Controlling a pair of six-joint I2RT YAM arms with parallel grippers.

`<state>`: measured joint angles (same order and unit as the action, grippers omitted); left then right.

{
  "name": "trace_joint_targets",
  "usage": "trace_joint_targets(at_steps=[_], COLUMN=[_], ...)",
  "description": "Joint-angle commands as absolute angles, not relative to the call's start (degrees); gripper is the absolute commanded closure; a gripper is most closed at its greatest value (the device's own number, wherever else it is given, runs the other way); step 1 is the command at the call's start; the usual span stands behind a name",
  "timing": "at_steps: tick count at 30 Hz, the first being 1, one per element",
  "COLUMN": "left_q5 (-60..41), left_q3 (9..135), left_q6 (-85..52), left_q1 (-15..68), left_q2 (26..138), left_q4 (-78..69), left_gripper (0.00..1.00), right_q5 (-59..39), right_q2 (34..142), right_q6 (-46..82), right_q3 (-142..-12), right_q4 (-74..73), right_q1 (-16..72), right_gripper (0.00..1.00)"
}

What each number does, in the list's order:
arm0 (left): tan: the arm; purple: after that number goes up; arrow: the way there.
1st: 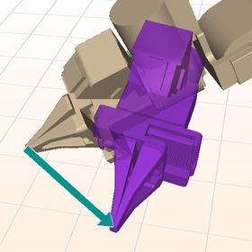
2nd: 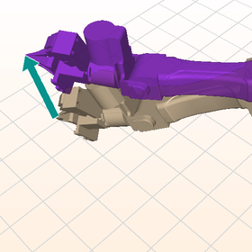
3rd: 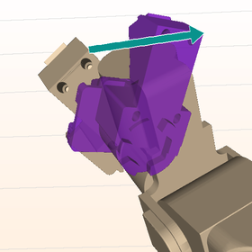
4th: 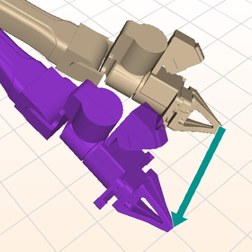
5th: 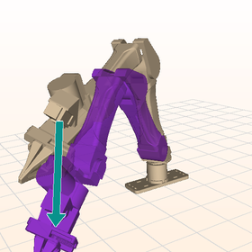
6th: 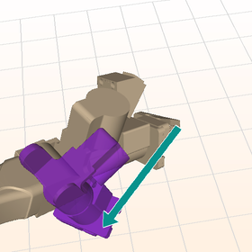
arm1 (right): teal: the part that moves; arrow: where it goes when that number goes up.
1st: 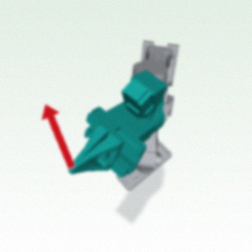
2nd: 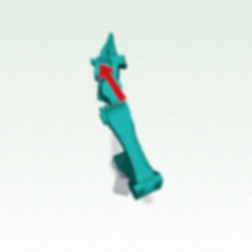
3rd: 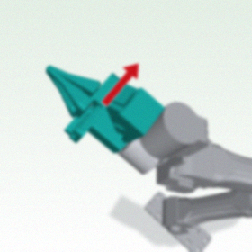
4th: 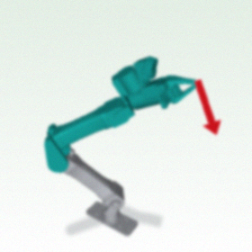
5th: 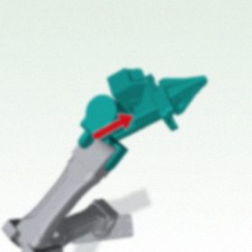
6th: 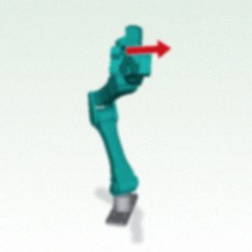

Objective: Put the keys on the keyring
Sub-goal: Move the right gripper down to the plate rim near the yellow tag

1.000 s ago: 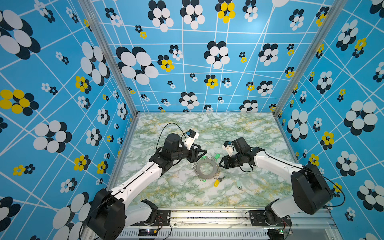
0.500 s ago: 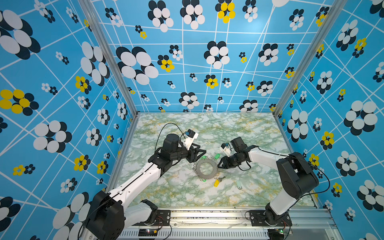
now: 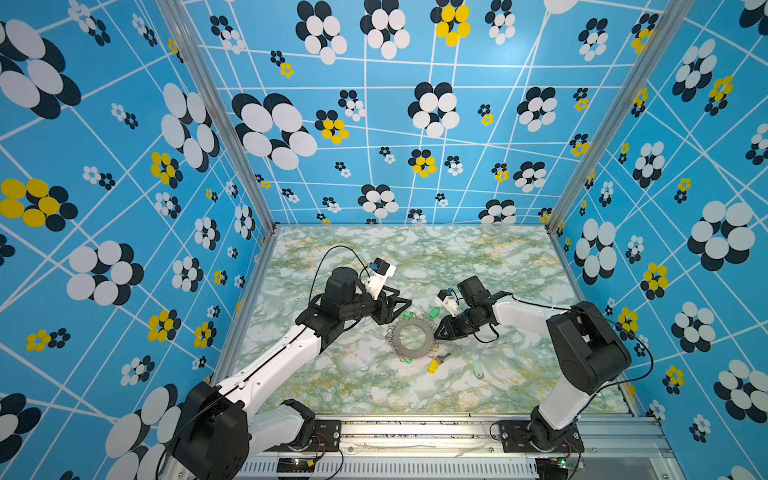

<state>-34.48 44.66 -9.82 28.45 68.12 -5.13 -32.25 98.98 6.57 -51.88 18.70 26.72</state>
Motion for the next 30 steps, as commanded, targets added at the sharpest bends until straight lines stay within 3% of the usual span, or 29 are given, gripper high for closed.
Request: trace_joint_targets(at_steps=[1,11,21,23,25,28,30], left_q5=[-35.06,-34.95,-35.39,-35.29,-35.00,-34.80,-34.89], left_q3=[43.87,43.68,43.31,43.32,43.23,42.89,42.80], left_q6=[-9.05,-8.94,-9.38,-9.30,-9.08,-9.05,-9.20], left_q1=[27.95,27.86,27.84,27.86,27.86,27.75,27.73], left_q2=[66.36,65.58,65.75,65.45,64.82,64.25,64.23], left_q4=[-5.62,-5.19,-6.16,-5.92,-5.43,-5.17,-5.16], left_gripper=[0.41,0.41,0.41,0.42,0.41,0.41,0.42], right_q5=[-32.87,-31.14,-29.09,-28.04,-25.88,-22.42,-20.85], right_q2=[98.21,95.39,94.52,94.82,94.29,92.10,91.61], right_q6=[5.45,4.64,4.29,4.02,3.71,3.94,7.30], right_q3=[-52.55,-52.47,-52.64,-52.93,-52.72,-51.54,-51.20], right_q4=[18.26,19.30,20.83,21.55,21.91,21.13,20.95], right_q1=[27.55,28.71,28.85,29.04,29.44,29.97,29.70], right_gripper=[0.74,0.89,0.90,0.86,0.73,0.62,0.60])
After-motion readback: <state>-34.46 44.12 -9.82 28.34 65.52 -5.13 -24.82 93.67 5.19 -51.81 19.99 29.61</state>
